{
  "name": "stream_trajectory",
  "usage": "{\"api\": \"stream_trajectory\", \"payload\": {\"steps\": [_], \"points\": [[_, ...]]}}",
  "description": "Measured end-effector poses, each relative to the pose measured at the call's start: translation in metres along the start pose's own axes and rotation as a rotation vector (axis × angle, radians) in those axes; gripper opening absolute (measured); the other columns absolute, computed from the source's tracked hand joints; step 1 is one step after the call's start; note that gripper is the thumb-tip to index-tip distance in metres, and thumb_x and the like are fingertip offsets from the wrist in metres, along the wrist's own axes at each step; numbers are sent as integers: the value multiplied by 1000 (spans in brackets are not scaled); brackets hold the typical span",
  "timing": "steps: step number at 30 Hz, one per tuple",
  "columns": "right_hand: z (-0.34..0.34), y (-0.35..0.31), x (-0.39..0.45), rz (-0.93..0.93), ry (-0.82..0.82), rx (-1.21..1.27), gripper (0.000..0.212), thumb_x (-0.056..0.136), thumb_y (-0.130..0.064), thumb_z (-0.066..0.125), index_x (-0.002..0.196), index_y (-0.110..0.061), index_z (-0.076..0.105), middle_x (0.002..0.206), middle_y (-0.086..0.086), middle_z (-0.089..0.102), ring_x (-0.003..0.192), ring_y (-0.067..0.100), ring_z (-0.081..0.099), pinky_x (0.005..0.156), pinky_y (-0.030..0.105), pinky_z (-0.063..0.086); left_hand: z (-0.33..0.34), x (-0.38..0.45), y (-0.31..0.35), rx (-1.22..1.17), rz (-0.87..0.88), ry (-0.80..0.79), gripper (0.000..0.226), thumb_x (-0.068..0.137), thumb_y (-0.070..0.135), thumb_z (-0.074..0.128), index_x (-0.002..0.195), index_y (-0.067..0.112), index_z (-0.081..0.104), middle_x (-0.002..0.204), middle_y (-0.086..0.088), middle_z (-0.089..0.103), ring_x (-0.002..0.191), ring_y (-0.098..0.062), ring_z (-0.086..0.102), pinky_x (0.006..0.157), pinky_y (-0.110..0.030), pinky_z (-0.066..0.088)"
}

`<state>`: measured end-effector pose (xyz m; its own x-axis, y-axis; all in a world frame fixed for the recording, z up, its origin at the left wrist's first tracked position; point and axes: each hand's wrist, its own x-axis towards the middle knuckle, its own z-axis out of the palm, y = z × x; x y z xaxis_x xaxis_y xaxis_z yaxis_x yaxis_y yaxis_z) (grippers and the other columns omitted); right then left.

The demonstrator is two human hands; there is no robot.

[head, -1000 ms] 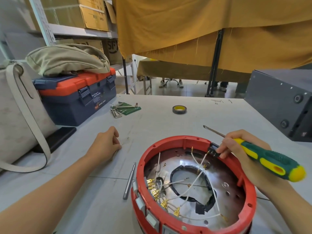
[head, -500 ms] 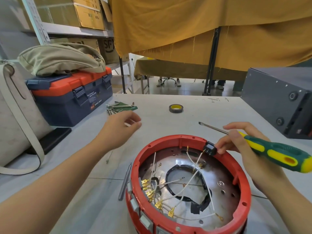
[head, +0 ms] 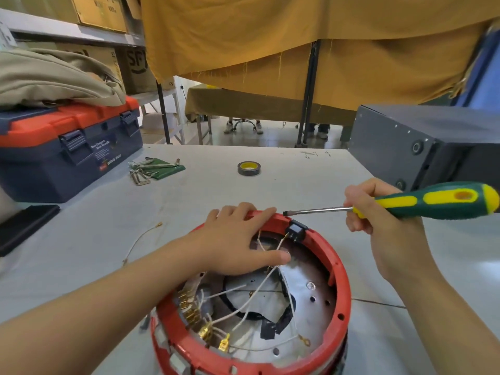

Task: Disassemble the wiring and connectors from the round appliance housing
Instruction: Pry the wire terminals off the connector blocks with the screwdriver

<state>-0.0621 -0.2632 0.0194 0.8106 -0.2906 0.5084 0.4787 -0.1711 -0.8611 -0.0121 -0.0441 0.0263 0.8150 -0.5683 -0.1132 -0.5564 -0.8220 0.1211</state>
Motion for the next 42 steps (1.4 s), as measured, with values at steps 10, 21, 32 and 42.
{"api": "stream_trajectory", "payload": {"steps": [10, 21, 32, 42], "points": [[-11, -7, 8, -20, -140, 65, 26, 72, -13, 61, 48, -20, 53, 48, -7, 42, 44, 6, 34, 45, 18, 31, 5, 11, -4, -131, 62, 105, 83, 63, 83, 37, 136, 45, 22, 135, 10, 35, 124, -19, 34, 108, -37, 20], [6, -29, 30, -39, -238, -75, 27, 75, -16, 58, 53, -9, 45, 43, -9, 38, 43, 11, 31, 44, 19, 27, 17, 11, -10, -73, 113, 203, 83, 68, 84, 30, 140, 45, 17, 142, 12, 32, 126, -14, 31, 103, -33, 22], [20, -36, 48, 16, -398, -163, 27, 74, -17, 57, 52, -8, 43, 47, -8, 45, 43, 7, 35, 44, 15, 31, 17, 11, -10, -72, 106, 203, 82, 68, 83, 28, 140, 47, 17, 142, 13, 32, 127, -14, 31, 105, -34, 24], [25, -45, 51, -60, -562, -296, 24, 75, -19, 57, 54, -12, 46, 47, -11, 43, 45, 3, 38, 47, 10, 32, 17, 10, -9, -72, 101, 207, 80, 69, 82, 29, 140, 47, 17, 140, 14, 33, 125, -13, 31, 105, -33, 24]]}}
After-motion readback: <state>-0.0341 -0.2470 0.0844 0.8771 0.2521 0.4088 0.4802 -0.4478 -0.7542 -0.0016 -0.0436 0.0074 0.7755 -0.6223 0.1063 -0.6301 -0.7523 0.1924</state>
